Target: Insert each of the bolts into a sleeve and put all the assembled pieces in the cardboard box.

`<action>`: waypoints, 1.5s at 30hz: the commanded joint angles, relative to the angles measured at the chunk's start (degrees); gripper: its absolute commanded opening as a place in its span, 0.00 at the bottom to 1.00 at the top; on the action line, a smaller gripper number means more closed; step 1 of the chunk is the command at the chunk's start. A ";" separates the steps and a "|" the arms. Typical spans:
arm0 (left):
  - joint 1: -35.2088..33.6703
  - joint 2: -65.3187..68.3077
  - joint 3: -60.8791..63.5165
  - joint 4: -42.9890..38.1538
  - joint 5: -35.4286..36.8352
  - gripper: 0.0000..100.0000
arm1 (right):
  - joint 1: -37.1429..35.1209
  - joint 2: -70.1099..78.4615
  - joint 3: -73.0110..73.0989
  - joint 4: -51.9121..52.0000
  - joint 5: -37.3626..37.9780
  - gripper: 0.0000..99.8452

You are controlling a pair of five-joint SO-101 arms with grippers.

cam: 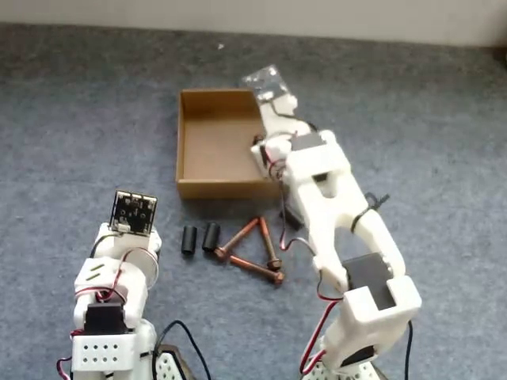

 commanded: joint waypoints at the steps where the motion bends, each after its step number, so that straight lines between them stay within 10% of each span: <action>1: -0.66 -0.40 1.45 0.09 -0.79 0.01 | 0.57 -1.01 -10.77 15.43 0.26 0.11; 18: -0.66 -0.40 1.45 0.09 -0.79 0.01 | 0.66 -6.64 -15.08 36.97 0.35 0.11; 32: -0.57 -0.40 1.45 0.09 -0.79 0.01 | 1.54 -27.82 30.37 5.67 0.62 0.11; 45: -0.40 -0.40 1.45 0.09 -0.79 0.01 | 1.54 -9.98 25.63 -0.22 5.01 0.12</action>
